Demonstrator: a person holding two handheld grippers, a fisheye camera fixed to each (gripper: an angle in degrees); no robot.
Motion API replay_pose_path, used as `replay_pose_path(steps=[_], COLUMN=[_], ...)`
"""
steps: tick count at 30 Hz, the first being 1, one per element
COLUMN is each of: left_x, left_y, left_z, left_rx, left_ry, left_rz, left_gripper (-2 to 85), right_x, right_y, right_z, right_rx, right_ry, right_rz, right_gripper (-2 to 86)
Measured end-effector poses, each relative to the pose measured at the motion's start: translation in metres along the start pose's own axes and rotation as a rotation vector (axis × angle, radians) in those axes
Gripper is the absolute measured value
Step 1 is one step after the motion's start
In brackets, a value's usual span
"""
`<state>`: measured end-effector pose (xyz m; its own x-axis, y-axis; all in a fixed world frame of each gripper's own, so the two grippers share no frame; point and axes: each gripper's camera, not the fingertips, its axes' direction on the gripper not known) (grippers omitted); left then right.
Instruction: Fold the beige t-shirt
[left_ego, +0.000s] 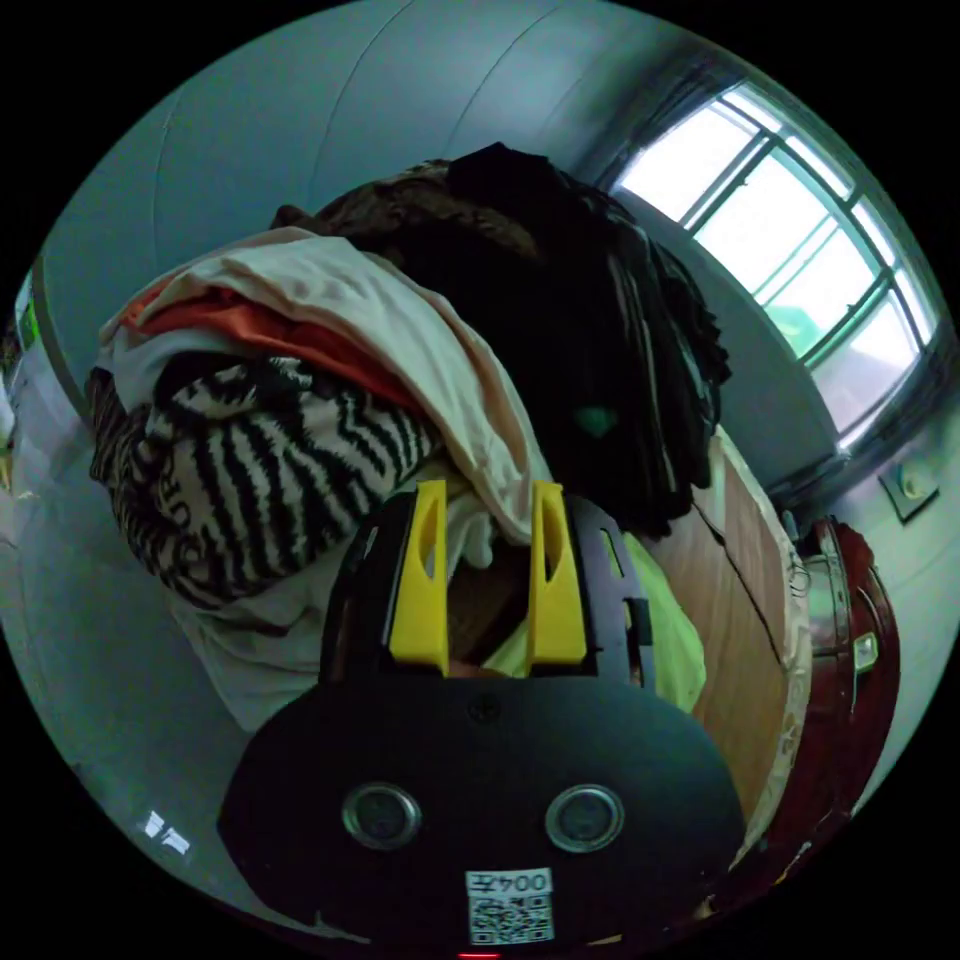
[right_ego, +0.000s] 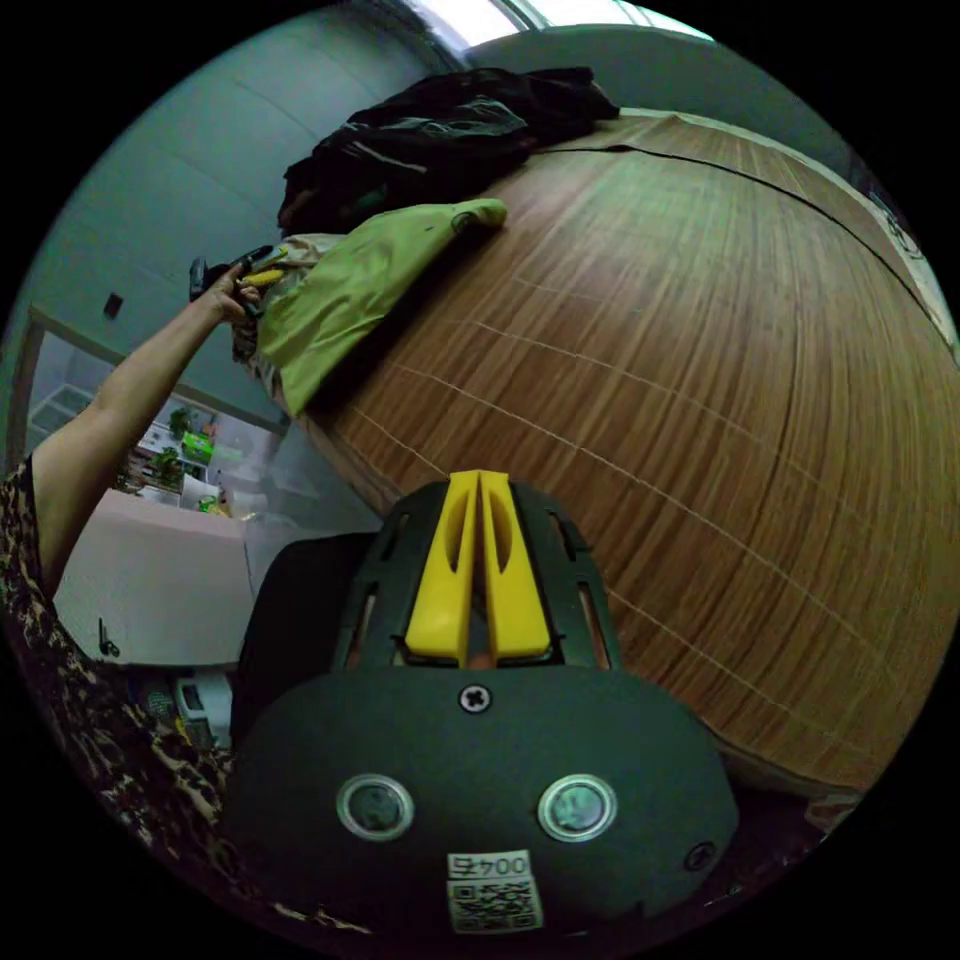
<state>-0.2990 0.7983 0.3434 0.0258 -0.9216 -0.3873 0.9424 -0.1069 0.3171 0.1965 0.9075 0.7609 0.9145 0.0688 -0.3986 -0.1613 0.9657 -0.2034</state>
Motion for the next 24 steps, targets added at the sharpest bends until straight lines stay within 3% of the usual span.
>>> replay_pose_path(steps=[7,12,18,20,22,24], left_x=[0.018,0.041,0.073,0.083,0.085,0.097], left_y=[-0.045,-0.059,-0.064,-0.064,-0.069,-0.073], left_z=[0.014,-0.027,-0.106,-0.144,-0.193,-0.237], left_rx=[-0.055,-0.013,0.056,0.176,0.276,0.352], left_ry=[-0.134,-0.158,-0.054,0.037,0.247,0.309], left_rz=[-0.006,0.056,0.115,0.151,0.114,0.136], left_gripper=[6.7,3.9,2.8,2.4,2.1,2.0], right_x=[0.050,0.091,0.124,0.133,0.141,0.152], right_y=[0.058,0.107,0.162,0.179,0.196,0.218], right_z=[0.006,0.008,0.007,0.005,0.001,-0.005], right_rx=[0.006,0.017,0.038,0.050,0.058,0.077], right_ry=[-0.025,-0.081,-0.136,-0.159,-0.161,-0.163], right_rz=[0.046,0.100,0.116,0.120,0.113,0.104], right_gripper=[-0.7,-0.7,-0.7,-0.7,-0.7,-0.7])
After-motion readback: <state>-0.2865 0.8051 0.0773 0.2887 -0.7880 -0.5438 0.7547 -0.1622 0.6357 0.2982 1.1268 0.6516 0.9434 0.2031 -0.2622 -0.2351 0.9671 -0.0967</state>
